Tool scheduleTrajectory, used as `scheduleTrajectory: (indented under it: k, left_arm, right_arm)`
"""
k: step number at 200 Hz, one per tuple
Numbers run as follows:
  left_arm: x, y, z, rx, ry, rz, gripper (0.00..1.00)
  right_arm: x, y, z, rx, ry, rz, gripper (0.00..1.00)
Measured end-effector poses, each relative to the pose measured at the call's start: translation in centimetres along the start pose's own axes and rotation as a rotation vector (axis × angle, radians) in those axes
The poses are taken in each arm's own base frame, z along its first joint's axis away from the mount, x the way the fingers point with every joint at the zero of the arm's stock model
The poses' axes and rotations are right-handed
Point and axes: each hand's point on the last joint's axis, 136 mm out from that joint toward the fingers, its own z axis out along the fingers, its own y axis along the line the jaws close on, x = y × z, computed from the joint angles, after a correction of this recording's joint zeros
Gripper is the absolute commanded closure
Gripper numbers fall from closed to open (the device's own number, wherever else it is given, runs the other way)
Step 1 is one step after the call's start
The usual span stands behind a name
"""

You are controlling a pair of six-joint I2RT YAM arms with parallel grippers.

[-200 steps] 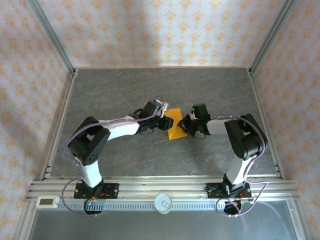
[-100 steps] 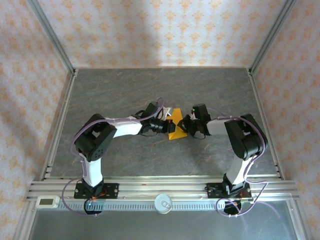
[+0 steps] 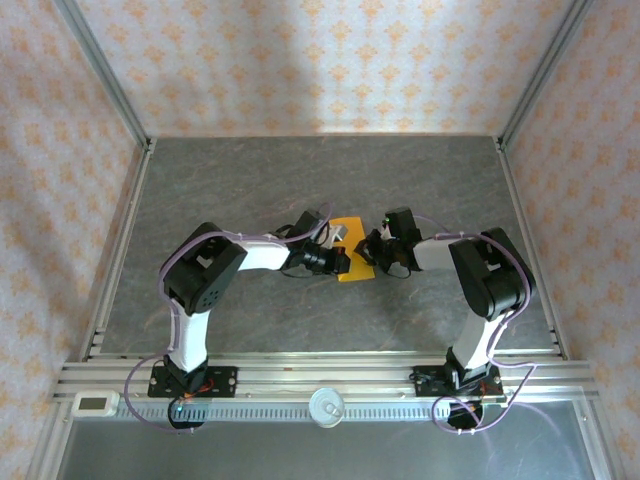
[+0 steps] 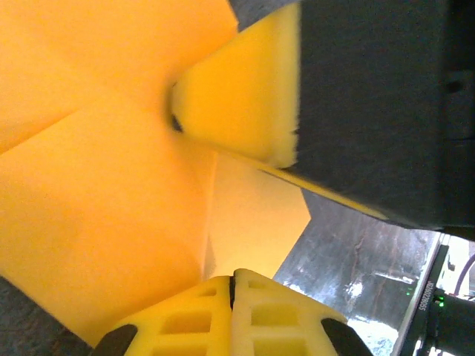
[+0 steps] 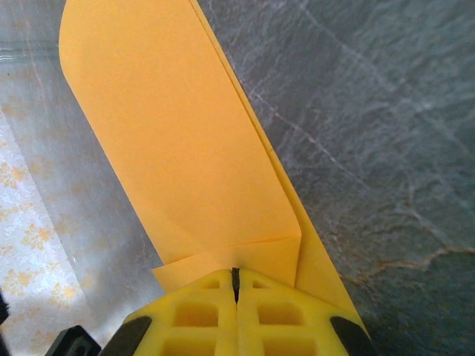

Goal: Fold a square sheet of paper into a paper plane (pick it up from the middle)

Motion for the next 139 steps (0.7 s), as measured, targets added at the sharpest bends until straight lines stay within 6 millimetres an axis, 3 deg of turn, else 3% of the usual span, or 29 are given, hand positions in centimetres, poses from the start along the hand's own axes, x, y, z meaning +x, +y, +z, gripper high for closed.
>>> scheduleTrajectory:
  k: [139]
  left_arm:
    - [1.7, 0.7, -0.4, -0.002, 0.021, 0.003, 0.99]
  right_arm:
    - [0.0, 0.0, 0.0, 0.001, 0.001, 0.001, 1.0]
